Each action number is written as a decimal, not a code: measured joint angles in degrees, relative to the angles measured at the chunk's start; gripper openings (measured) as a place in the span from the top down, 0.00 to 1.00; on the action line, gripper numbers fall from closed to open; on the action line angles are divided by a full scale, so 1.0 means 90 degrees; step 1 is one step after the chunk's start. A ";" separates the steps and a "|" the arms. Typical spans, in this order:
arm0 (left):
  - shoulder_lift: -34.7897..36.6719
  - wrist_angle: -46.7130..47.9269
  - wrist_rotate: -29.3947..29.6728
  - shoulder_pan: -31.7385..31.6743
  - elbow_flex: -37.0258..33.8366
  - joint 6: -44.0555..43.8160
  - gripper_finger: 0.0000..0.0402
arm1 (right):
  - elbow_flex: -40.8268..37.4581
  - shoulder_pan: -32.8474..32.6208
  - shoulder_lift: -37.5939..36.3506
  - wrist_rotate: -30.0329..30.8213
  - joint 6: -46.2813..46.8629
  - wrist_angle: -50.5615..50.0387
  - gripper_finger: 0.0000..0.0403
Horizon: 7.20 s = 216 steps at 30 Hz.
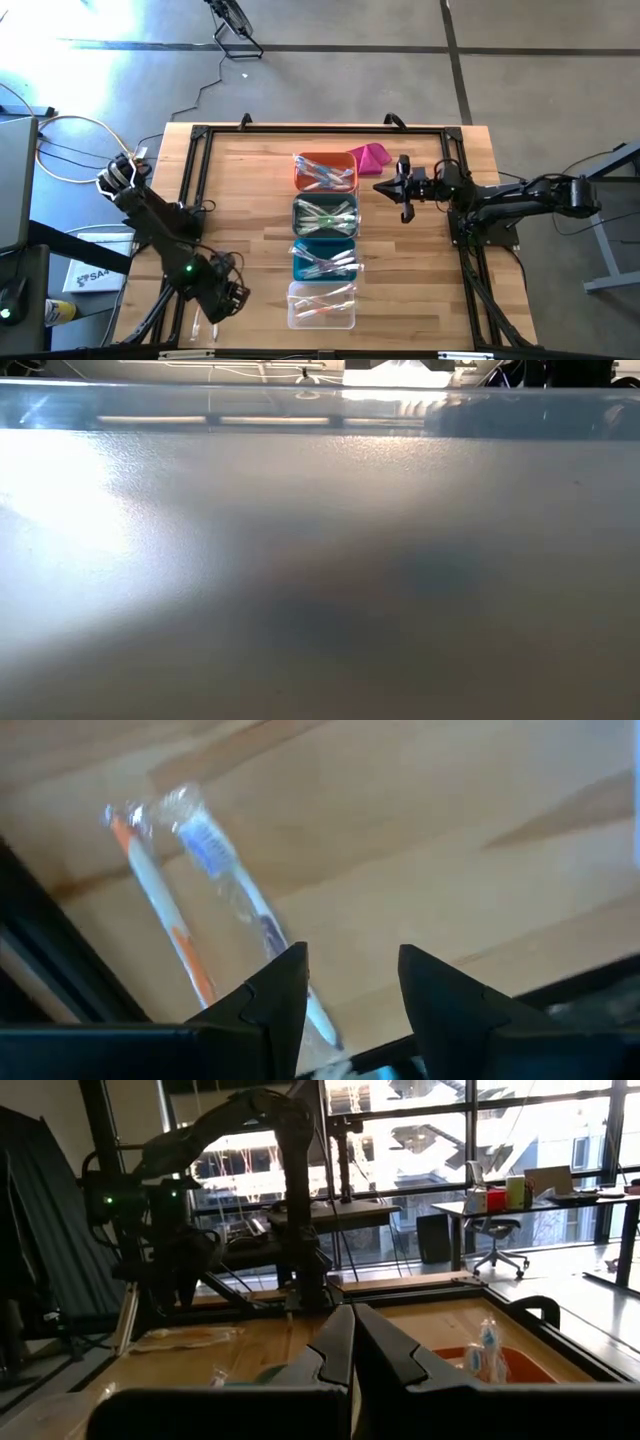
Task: Pick & Place Toothbrushes
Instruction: Put the purple toothbrush into the blue bin
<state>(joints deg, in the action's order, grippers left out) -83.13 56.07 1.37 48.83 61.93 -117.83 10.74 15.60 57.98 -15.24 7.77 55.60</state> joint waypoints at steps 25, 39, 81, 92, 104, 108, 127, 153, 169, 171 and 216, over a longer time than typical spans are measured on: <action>-0.0923 -0.0894 -0.0930 0.0132 -0.0010 -0.1455 0.62 | 0.0002 0.0004 0.0000 0.0033 -0.0053 0.0234 0.99; -0.0923 -0.1391 -0.1235 0.0277 -0.0764 -0.1688 0.62 | 0.0002 0.0004 0.0000 0.0033 -0.0053 0.0234 0.99; -0.1068 -0.2881 -0.1113 0.0742 -0.1649 -0.1970 0.71 | 0.0002 0.0007 0.0000 0.0033 -0.0056 0.0280 0.99; -0.1076 -0.2936 -0.1125 0.0744 -0.1647 -0.1754 0.90 | 0.0002 0.0007 0.0000 0.0033 -0.0054 0.0278 0.99; -0.1066 -0.2910 -0.1072 0.0744 -0.1647 -0.1497 0.97 | 0.0002 0.0004 0.0000 0.0028 -0.0055 0.0276 0.99; -0.0982 -0.2871 -0.0916 0.0749 -0.1649 -0.1387 0.97 | 0.0002 0.0004 0.0000 0.0011 -0.0053 0.0276 0.99; 0.0166 -0.1934 -0.0163 -0.0059 -0.1673 0.0538 0.97 | 0.0002 -0.0063 0.0000 -0.0186 -0.0009 0.0377 0.99; 0.1625 -0.2567 0.1045 -0.3967 -0.0338 0.8319 0.97 | 0.0002 -0.0074 -0.0002 -0.0156 0.0002 0.0615 0.99; 0.1230 -0.5148 0.2504 -0.4012 -0.0088 1.1470 0.97 | 0.0002 -0.0074 -0.0002 -0.0642 0.0002 0.0654 0.99; 0.1035 -0.5192 0.2595 -0.4017 -0.0083 1.1596 0.97 | 0.0002 -0.0122 0.0000 -0.0646 -0.0002 0.0656 0.99; 0.0194 -0.6676 0.2647 -0.4013 -0.0083 1.2180 0.97 | 0.2663 -0.1628 0.3716 -0.0109 -0.0485 0.0650 0.57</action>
<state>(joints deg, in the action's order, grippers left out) -81.39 -4.01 25.19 12.71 61.18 -8.21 34.71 0.95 91.42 -16.22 3.41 61.45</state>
